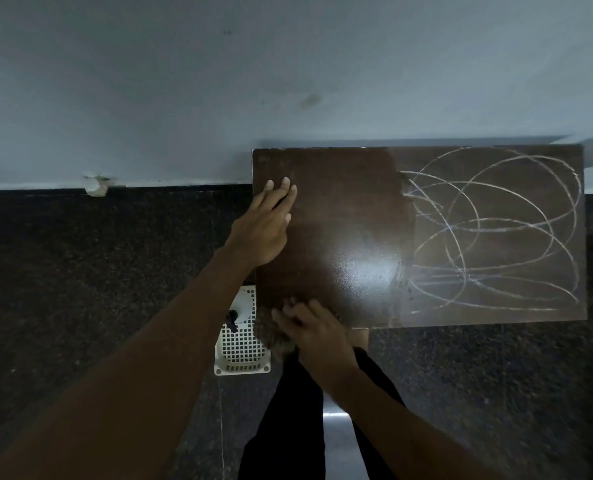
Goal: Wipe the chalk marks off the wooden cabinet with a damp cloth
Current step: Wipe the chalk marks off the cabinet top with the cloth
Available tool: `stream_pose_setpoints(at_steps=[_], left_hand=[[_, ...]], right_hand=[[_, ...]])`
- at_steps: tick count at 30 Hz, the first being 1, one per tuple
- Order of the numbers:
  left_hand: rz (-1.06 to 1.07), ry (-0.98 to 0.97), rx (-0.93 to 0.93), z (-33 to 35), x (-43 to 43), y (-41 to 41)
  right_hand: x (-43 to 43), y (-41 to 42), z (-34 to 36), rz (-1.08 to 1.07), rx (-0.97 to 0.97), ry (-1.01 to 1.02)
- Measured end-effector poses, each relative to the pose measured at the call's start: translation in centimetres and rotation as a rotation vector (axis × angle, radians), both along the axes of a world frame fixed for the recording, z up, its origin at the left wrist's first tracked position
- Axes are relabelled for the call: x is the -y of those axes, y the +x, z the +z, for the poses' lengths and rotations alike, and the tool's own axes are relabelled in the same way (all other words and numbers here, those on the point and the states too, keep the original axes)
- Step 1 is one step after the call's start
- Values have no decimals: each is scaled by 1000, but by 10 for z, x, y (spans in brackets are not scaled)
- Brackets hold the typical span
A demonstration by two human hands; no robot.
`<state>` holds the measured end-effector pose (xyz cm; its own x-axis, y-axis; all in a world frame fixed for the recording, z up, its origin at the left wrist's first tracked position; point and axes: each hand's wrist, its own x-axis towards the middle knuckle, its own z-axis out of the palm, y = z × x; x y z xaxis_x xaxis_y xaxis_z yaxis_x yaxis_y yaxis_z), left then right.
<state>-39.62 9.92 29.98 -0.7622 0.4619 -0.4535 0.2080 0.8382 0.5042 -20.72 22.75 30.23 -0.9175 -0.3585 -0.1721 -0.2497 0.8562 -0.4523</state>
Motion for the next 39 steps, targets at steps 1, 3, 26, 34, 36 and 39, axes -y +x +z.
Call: stream_pose_setpoints(at_steps=[1,3,26,34,36,39], left_hand=[[-4,-7,6,1,0,-1],[-11,-15,11,2,0,-2],[199,-31,-255,-16,72,27],[-71,-10,-351,-4,51,-15],[-85,-19,-367,-7,45,-16],[-90,-47,-374,-10,41,-17]], right_hand=[[-3,13,-2,46,11,3],[-15,23,-2,103,41,9],[28,-201,4,-268,-37,14],[-5,-153,-2,-156,7,24],[-28,-168,-2,-219,-9,72],[-41,-204,0,-376,-47,112]])
